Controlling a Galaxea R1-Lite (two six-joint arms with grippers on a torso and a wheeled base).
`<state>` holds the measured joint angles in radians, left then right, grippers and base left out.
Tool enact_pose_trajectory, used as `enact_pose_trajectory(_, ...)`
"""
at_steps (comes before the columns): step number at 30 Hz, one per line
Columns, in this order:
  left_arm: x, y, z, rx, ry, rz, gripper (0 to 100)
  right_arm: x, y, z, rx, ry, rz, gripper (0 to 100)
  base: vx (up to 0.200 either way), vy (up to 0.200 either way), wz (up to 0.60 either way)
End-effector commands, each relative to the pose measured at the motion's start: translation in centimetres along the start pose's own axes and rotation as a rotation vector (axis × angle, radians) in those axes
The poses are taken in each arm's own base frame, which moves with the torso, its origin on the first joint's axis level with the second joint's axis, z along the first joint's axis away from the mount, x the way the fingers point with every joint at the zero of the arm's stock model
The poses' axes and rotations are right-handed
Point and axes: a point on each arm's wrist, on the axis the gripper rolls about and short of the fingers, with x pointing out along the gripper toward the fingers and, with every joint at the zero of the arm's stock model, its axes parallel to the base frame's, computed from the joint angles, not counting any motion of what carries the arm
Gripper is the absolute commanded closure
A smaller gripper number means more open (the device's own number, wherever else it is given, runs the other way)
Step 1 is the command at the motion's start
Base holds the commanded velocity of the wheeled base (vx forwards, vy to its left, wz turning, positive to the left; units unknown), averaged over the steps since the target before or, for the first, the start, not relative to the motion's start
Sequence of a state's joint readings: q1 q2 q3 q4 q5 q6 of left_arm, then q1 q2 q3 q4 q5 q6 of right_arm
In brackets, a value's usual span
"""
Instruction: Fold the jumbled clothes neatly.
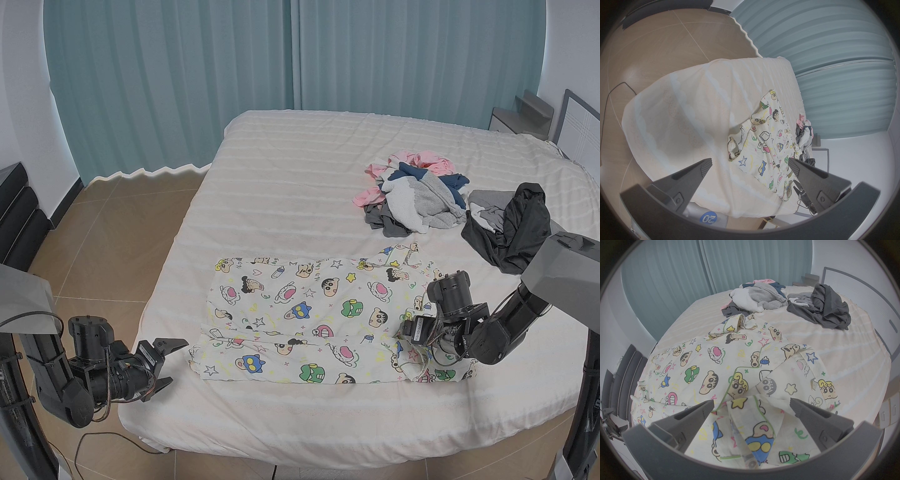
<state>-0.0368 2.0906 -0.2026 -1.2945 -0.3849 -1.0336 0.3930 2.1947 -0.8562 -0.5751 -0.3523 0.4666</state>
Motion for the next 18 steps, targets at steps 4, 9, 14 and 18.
enact_pose_trajectory(4, -0.02, -0.03, 0.01, 0.0, -0.001, -0.001, 0, 0.78, 0.08, -0.18, 0.003, -0.005, -0.004, 0, 0.0, 0.0, 0.0)
enact_pose_trajectory(9, -0.02, -0.03, 0.01, 0.0, -0.001, -0.001, 0, 1.34, 0.02, -0.32, -0.005, -0.035, -0.026, 0, 0.0, 0.0, 0.0)
enact_pose_trajectory(14, -0.02, -0.03, 0.01, 0.0, -0.001, -0.001, 0, 1.55, -0.01, -0.27, -0.003, -0.053, -0.02, 100, 0.0, 0.0, 0.0)
enact_pose_trajectory(18, -0.02, -0.04, 0.01, 0.001, -0.001, -0.002, 0, 1.46, -0.06, -0.3, -0.004, -0.052, -0.021, 100, 0.0, 0.0, 0.0)
